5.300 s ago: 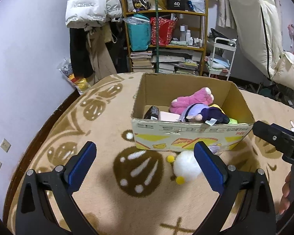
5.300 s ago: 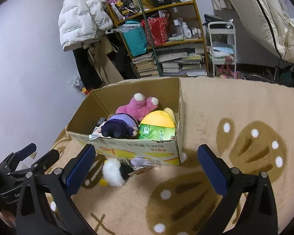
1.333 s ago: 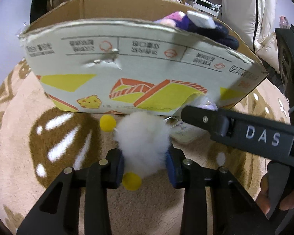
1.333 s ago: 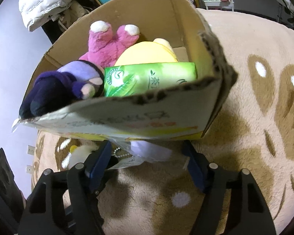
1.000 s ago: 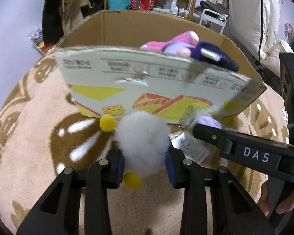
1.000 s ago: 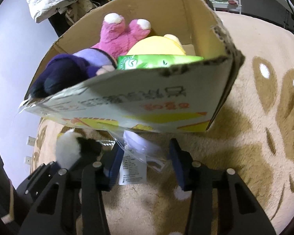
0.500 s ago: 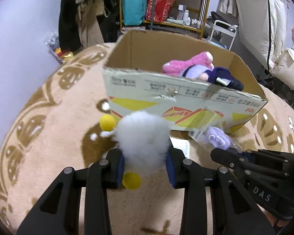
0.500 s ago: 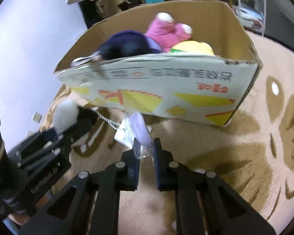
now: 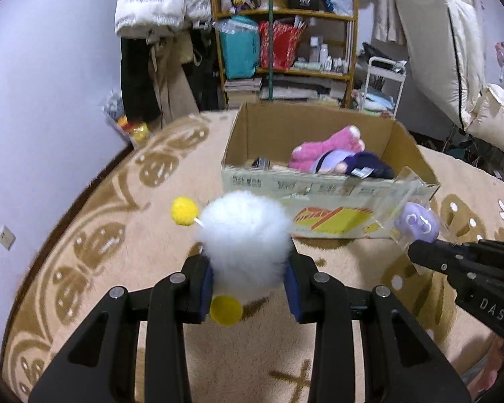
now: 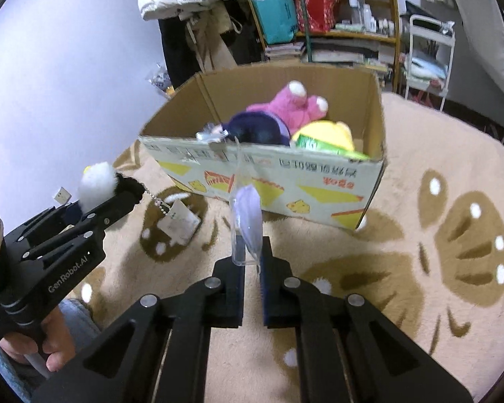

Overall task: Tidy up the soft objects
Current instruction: 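Lift the white fluffy toy with the left tool while the right tool lifts the clear bag over the box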

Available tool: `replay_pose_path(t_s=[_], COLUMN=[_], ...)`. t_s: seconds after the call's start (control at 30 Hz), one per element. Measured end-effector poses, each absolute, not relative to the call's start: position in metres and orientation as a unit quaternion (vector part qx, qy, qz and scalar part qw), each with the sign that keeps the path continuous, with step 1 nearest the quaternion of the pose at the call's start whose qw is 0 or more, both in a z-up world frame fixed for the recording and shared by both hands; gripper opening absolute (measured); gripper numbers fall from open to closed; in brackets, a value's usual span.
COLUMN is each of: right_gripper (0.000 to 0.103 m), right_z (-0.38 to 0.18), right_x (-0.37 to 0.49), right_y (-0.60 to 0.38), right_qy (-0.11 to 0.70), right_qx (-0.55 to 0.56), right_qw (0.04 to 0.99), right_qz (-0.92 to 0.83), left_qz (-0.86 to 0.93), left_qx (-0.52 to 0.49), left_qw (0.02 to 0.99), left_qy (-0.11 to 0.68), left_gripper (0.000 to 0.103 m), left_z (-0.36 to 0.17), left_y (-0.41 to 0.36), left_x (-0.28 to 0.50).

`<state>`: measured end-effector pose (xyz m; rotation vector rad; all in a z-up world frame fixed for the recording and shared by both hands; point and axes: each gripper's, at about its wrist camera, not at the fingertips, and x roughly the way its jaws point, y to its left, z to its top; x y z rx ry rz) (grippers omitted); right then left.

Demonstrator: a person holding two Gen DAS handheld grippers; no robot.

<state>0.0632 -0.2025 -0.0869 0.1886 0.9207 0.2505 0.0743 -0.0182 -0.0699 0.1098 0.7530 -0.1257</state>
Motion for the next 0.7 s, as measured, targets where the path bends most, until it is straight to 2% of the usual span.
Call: replay_pose_path(t_s=[0.47, 0.7], right_gripper=[0.008, 0.008], right_z=[-0.039, -0.025], right_x=[0.055, 0.067], right_y=[-0.218, -0.225], right_qy=[0.341, 0.295], right_qx=[0.107, 0.102], right_qw=[0.929, 0.946], right_qz=[0.095, 0.087], left_qz=[-0.074, -0.087], left_qx=[0.048, 0.079], left_qw=[0.957, 0.970], left_qy=[0.275, 0.214], left_gripper=[0.034, 0.034], left_z=[-0.023, 0.003], left_y=[-0.022, -0.035], left_x=[0.055, 0.062])
